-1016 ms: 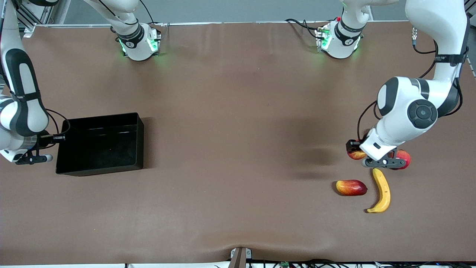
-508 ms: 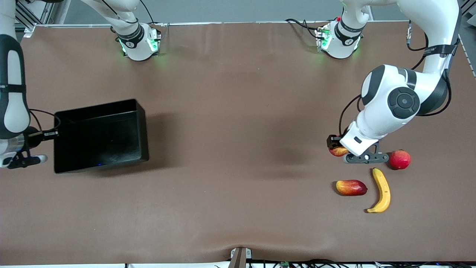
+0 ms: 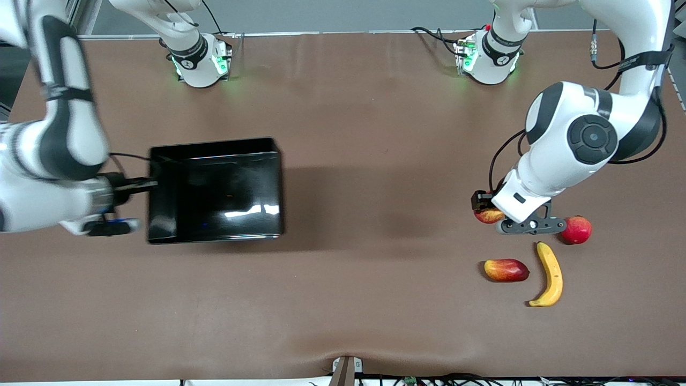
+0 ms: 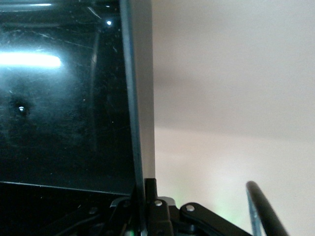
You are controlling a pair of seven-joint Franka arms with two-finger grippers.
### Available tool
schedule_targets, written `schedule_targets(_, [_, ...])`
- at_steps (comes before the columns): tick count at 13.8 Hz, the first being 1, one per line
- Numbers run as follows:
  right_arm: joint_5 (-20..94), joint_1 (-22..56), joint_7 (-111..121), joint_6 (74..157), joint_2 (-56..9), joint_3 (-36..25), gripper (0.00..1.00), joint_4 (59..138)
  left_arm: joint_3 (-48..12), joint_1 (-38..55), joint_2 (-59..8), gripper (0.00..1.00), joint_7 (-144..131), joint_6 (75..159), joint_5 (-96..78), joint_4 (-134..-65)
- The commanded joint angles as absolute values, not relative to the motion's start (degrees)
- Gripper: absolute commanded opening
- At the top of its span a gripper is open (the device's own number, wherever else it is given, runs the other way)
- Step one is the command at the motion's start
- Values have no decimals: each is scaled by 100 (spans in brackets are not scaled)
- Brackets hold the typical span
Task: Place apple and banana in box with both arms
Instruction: 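Lift the apple with the left gripper while the right gripper drags the box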
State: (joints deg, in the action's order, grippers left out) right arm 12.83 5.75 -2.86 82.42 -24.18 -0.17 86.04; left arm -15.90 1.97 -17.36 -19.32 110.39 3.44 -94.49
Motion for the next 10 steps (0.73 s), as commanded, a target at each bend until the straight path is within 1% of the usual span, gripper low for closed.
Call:
schedule_targets(1, [1494, 1666, -1508, 8804, -2338, -88, 0, 8727, -1617, 150, -1696, 0, -1969, 10522, 448, -9273])
schedule_targets(5, [1696, 2442, -2151, 9745, -2540, -88, 0, 8885, -1617, 149, -1609, 0, -1951, 10284, 457, -9272])
schedule_targets(10, [1705, 3225, -3285, 10993, -3163, -88, 0, 8895, -1626, 167, -1608, 0, -1951, 10274, 457, -9202])
